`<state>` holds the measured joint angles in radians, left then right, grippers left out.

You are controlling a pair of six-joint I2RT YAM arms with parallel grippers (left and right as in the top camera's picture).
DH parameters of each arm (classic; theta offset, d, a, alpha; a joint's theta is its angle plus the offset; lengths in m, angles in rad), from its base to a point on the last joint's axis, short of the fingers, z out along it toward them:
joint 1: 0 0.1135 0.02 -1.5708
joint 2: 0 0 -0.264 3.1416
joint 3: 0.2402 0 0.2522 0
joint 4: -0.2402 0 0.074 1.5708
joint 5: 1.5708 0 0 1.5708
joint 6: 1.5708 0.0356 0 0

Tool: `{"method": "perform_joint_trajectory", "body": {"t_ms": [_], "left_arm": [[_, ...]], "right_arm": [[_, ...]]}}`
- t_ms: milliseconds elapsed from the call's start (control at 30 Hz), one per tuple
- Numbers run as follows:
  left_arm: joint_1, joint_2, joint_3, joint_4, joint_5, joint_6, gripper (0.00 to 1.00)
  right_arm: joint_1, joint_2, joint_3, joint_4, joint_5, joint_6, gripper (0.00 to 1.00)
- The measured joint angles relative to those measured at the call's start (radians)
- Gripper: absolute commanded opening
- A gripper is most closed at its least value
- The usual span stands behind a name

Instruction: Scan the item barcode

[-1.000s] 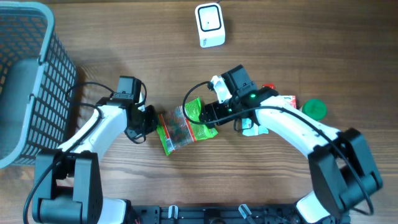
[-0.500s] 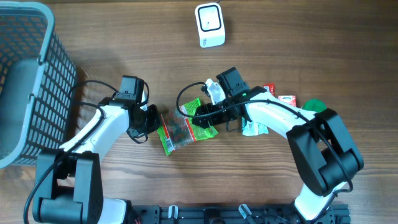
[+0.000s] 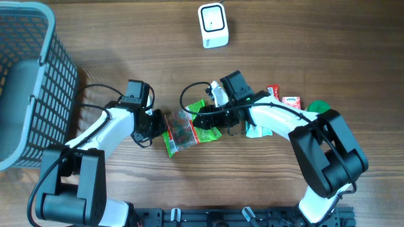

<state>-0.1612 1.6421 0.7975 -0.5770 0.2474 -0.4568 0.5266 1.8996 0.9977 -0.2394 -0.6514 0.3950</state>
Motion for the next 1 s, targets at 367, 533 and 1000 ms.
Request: {"method": "perform_joint_trajectory", "body": {"t_ms": [367, 533, 1000], "left_arm": [[0.0, 0.002, 0.0, 0.006, 0.005, 0.0, 0.05], [0.0, 0.002, 0.0, 0.006, 0.005, 0.0, 0.04], [0.0, 0.002, 0.0, 0.006, 0.005, 0.0, 0.05]], "right_arm": [[0.0, 0.002, -0.116, 0.242, -0.109, 0.126, 0.56], [0.0, 0.003, -0.129, 0.248, -0.119, 0.166, 0.51], [0.026, 0.008, -0.135, 0.293, -0.102, 0.266, 0.52]]}}
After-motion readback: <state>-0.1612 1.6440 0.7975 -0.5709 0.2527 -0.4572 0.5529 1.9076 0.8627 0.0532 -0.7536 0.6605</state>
